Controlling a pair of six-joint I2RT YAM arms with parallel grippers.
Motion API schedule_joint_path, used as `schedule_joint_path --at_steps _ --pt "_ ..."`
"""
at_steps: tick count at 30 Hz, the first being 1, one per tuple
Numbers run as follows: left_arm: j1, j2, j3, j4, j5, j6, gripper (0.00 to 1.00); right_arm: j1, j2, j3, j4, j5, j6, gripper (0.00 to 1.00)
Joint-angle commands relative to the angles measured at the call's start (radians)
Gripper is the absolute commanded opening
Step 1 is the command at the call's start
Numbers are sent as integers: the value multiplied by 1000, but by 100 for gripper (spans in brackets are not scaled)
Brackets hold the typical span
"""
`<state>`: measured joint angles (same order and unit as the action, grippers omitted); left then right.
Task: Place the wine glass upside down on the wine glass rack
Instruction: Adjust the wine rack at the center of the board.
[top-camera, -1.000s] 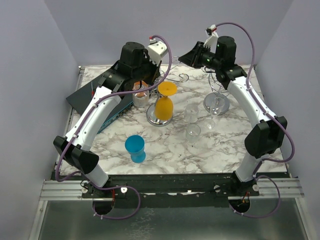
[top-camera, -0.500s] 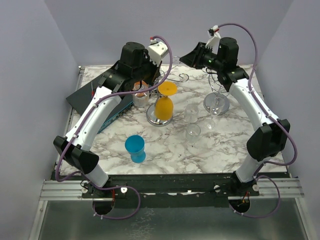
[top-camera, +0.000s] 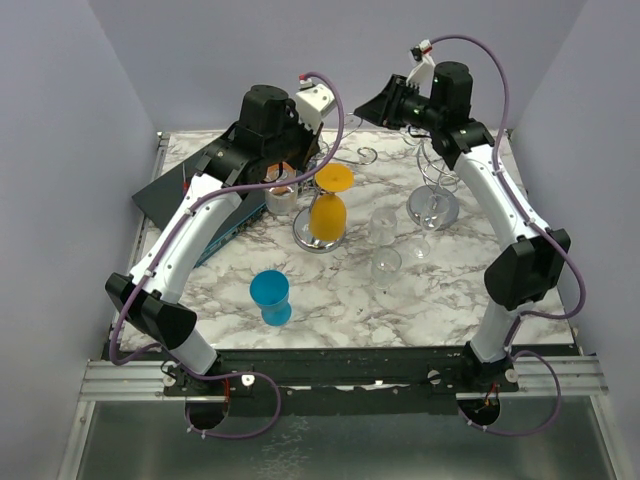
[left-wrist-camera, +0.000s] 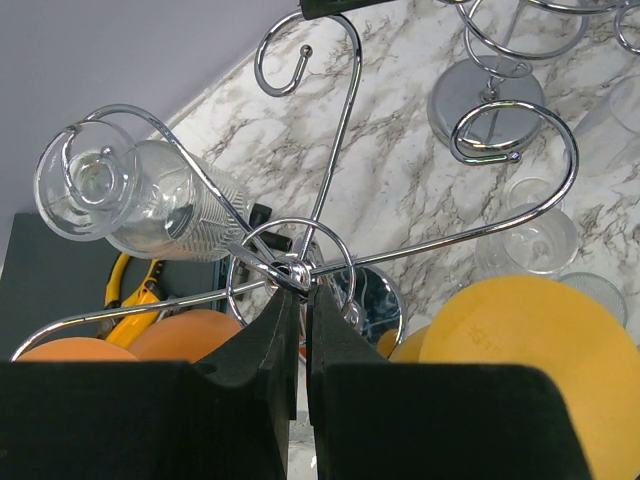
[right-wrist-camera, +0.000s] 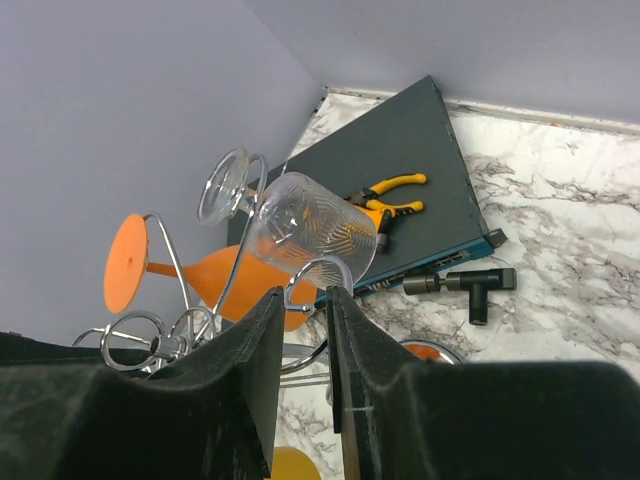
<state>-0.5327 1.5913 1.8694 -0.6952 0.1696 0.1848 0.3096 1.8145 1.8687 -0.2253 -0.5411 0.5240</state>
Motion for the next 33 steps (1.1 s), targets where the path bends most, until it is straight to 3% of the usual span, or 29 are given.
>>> schedule_joint_path --at_steps 1,19,28,33 --pt "-4 -38 -3 22 13 7 0 3 48 61 -105 -31 -7 29" --pt "-4 -50 -23 23 10 16 0 6 29 19 -108 45 -15 46" --pt "-4 -38 -13 20 24 7 0 5 39 -23 -6 -36 53 19" --pt "-4 -34 -16 22 19 28 0 4 -15 -90 36 4 56 3"
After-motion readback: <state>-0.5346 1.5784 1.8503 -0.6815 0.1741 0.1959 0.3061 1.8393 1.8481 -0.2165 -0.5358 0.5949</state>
